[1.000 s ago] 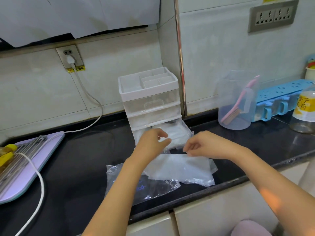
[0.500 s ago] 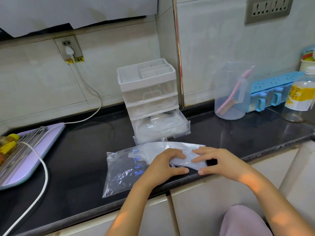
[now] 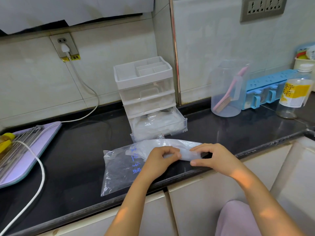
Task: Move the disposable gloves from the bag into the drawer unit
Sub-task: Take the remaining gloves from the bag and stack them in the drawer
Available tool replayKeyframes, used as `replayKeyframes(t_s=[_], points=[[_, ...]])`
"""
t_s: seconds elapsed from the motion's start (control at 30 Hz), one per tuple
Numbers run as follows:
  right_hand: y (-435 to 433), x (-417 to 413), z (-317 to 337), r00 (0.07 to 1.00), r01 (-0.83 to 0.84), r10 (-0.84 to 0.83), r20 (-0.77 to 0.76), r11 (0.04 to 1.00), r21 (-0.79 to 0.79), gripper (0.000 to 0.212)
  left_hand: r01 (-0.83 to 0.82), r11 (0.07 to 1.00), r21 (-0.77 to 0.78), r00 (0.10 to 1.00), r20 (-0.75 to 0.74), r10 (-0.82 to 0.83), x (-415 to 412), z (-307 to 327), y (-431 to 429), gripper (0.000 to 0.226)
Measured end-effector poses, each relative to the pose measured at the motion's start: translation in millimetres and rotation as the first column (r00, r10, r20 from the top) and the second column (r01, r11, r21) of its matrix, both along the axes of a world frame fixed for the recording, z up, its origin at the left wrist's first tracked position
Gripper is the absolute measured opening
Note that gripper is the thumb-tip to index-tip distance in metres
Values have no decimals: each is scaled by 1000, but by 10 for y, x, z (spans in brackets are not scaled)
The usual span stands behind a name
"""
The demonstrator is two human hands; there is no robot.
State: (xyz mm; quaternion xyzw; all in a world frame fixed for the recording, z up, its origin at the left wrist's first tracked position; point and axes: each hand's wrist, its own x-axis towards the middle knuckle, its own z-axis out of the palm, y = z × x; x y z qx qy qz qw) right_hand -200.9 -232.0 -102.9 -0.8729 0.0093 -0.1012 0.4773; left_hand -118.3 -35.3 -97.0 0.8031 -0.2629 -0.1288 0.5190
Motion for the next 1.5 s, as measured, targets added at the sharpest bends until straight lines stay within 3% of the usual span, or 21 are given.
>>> replayKeyframes(t_s=[0.07, 0.5, 0.67, 0.9, 1.1, 1.3, 1.5], points=[[23, 13, 3, 1000, 14, -14, 3, 998, 69, 5, -29, 999, -39, 999, -42, 28, -9, 18, -3, 10], [96, 37, 52, 997, 58, -54, -53, 996, 73, 20, -122, 978, -167, 981, -168, 94, -41, 80, 10, 16], [180, 132, 133, 993, 113, -110, -33, 984, 138, 16, -125, 979, -161, 989, -93, 111, -5, 36, 17, 17], [208, 334, 457, 997, 72, -74, -15, 991, -110, 5, -141, 986, -89, 990, 5, 142, 4, -29, -5, 16], [187, 411, 897, 982, 128, -104, 157, 980, -151, 11, -203, 977, -69, 978, 30, 206, 28, -77, -11, 17], [131, 566, 1198, 909, 272, -268, 320, 962, 32, 16, -203, 978, -54, 978, 32, 205, 25, -77, -11, 20], [160, 599, 1452, 837, 133, -157, 524, 988, 84, 27, -228, 968, -102, 974, -5, 228, 30, -56, -13, 31]])
